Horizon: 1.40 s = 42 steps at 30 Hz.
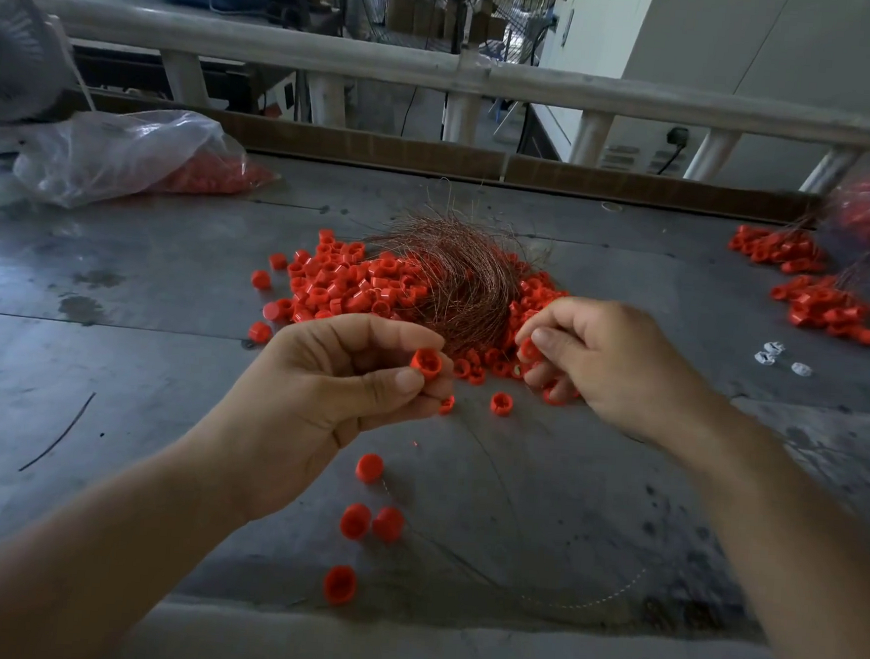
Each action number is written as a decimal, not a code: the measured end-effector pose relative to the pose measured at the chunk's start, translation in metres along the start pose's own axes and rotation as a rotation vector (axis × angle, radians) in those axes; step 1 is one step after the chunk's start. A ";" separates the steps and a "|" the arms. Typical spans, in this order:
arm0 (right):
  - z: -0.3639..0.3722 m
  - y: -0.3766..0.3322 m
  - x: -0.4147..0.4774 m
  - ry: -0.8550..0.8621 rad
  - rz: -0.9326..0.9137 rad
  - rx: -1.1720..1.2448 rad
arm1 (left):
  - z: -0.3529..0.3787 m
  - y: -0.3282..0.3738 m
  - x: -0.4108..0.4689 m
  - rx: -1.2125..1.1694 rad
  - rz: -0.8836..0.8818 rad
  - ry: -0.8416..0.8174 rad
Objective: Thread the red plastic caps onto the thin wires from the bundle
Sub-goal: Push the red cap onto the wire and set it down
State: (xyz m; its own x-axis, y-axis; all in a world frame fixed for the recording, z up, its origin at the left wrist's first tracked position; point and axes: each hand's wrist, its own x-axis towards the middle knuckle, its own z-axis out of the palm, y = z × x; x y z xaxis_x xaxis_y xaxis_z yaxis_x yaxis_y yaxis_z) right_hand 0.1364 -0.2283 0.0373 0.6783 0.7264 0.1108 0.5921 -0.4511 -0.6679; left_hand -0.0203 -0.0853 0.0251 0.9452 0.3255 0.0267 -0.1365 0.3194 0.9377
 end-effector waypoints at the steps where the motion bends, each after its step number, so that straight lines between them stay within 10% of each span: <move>1: -0.001 -0.005 -0.002 -0.013 -0.004 0.100 | 0.000 -0.001 0.000 0.012 -0.006 0.005; 42: 0.030 -0.029 -0.017 -0.069 -0.211 0.652 | 0.002 -0.003 0.001 0.139 0.007 0.051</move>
State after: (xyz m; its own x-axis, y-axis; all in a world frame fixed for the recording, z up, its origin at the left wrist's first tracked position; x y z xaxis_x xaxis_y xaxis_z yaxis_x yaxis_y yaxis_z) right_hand 0.0948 -0.2129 0.0327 0.5354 0.8053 0.2547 0.3112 0.0923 -0.9459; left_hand -0.0186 -0.0875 0.0232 0.9275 0.3735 0.0189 -0.0971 0.1919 0.9766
